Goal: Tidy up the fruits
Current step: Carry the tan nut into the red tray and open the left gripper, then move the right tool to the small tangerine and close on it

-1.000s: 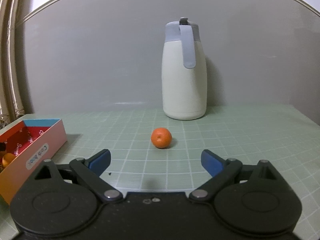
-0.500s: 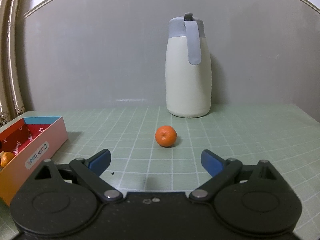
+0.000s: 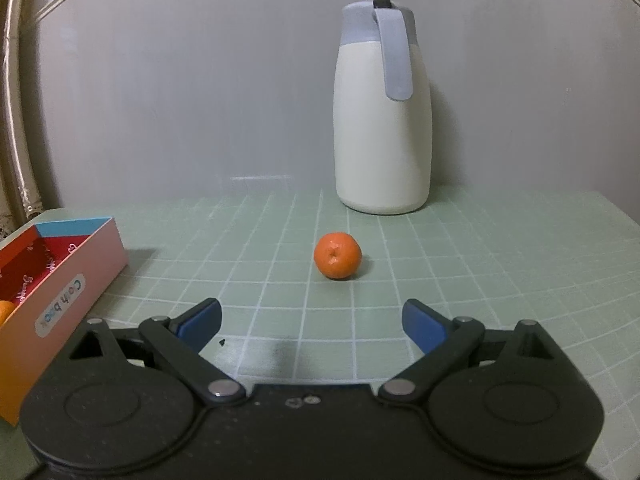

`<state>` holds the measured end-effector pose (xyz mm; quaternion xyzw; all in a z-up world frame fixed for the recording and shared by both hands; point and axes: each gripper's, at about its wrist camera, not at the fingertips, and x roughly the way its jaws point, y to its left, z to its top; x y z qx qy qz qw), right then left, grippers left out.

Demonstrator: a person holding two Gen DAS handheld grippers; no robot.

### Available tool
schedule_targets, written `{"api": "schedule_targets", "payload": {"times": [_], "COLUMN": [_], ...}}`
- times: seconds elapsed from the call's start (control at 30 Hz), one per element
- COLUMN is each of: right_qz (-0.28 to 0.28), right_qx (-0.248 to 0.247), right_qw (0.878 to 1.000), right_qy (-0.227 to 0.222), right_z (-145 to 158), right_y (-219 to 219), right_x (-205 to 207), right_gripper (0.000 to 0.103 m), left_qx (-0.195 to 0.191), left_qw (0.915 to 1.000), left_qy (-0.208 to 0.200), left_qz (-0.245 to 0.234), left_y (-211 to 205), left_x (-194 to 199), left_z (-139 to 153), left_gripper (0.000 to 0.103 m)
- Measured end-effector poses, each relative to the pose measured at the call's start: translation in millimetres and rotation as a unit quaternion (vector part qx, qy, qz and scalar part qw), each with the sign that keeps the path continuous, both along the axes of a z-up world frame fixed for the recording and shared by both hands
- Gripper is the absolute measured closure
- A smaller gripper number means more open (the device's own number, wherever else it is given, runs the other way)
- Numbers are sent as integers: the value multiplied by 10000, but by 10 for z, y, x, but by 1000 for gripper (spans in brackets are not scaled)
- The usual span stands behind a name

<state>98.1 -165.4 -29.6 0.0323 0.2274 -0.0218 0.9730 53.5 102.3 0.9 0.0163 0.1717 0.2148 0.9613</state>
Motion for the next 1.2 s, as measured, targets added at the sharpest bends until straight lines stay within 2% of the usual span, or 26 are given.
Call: {"api": "schedule_targets", "payload": {"times": [0.3, 0.83, 1.2], "right_qz": [11, -94, -128], "right_qx": [-87, 84, 113], "right_qw": [9999, 9993, 9980], "right_qy": [123, 351, 613], "right_z": [-18, 3, -56], "right_y": [39, -143, -240], "right_x": [142, 553, 884], "right_gripper": [4, 4, 16], "left_qx": [-226, -266, -372], "left_qw": [9995, 9996, 9991], "left_qy": [33, 46, 123], "left_qz": [206, 67, 163], "left_y": [34, -62, -14], "left_x": [-19, 82, 119], "left_z": [-23, -55, -70], "left_gripper": [0, 0, 0]}}
